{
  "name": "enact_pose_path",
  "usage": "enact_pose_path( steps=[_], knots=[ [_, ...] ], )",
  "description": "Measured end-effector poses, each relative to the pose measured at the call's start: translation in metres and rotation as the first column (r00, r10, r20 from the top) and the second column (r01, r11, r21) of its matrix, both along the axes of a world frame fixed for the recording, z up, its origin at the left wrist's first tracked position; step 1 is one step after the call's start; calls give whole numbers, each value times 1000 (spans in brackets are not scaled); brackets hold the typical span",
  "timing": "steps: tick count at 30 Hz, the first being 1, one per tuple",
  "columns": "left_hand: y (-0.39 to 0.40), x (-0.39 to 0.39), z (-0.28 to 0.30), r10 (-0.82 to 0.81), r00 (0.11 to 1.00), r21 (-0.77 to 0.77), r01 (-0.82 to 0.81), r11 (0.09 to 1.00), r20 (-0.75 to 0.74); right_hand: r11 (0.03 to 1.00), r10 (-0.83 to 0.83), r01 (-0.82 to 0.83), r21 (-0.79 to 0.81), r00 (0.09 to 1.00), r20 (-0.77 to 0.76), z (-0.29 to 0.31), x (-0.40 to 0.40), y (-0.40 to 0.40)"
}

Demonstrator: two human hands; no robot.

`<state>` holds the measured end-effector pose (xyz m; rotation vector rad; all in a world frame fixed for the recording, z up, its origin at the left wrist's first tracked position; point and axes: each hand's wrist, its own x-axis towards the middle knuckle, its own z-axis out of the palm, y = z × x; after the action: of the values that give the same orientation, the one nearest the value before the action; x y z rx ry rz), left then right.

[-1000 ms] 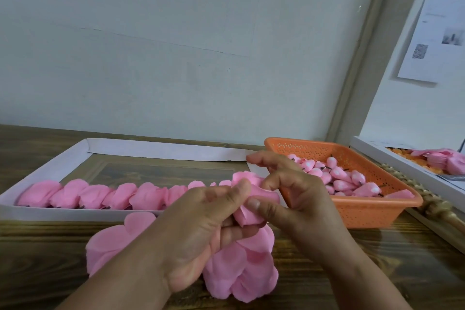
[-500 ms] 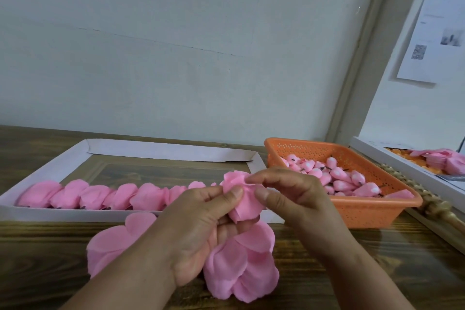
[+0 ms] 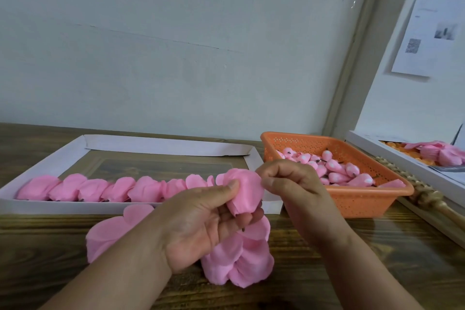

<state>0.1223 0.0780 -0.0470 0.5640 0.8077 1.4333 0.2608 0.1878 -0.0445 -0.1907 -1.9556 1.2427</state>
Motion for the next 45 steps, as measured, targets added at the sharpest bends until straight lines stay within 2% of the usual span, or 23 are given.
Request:
enact_pose_path(
  steps=[6, 10, 16, 21, 24, 29, 32, 34, 38, 40, 42, 45],
  knots=[
    [-2, 0, 3, -72, 994, -2, 72, 997, 88, 991, -2, -12, -135, 994, -108, -1, 0, 0],
    [-3, -1, 4, -90, 991, 21, 88, 996, 100, 995, 5, -12, -101, 998, -69, 1, 0, -3],
    [-3, 0, 5, -78, 996, 27, 77, 997, 37, 988, -152, 152, -3, 988, 25, 1, 0, -4],
    [-5, 0, 6, -55, 998, 42, 55, 998, -13, 978, -210, 211, -3, 975, 67, 7, 1, -11],
    [-5, 0, 4, -32, 998, 47, 35, 998, -46, 946, -313, 302, 120, 945, 95, 9, -1, -16],
    [-2, 4, -1, 54, 988, 86, -42, 995, -143, 766, -547, 493, 411, 837, 15, 9, -8, -33],
    [0, 10, -4, 145, 969, 110, -125, 986, -200, 696, -596, 537, 476, 803, -34, 7, -12, -37],
    [1, 13, -6, 211, 950, 139, -182, 973, -230, 728, -575, 536, 427, 817, -45, 6, -13, -38],
    [3, 16, -6, 325, 907, 162, -290, 943, -269, 865, -445, 447, 229, 893, -66, 5, -16, -39],
    [5, 16, -5, 386, 890, 131, -365, 922, -242, 895, -381, 387, 224, 922, -68, 3, -19, -44],
    [5, 15, -4, 425, 884, 87, -416, 905, -196, 854, -403, 406, 325, 912, -81, -4, -25, -51],
    [3, 17, -1, 425, 895, 59, -421, 905, -138, 649, -520, 523, 553, 835, -180, -12, -34, -56]
  ],
)
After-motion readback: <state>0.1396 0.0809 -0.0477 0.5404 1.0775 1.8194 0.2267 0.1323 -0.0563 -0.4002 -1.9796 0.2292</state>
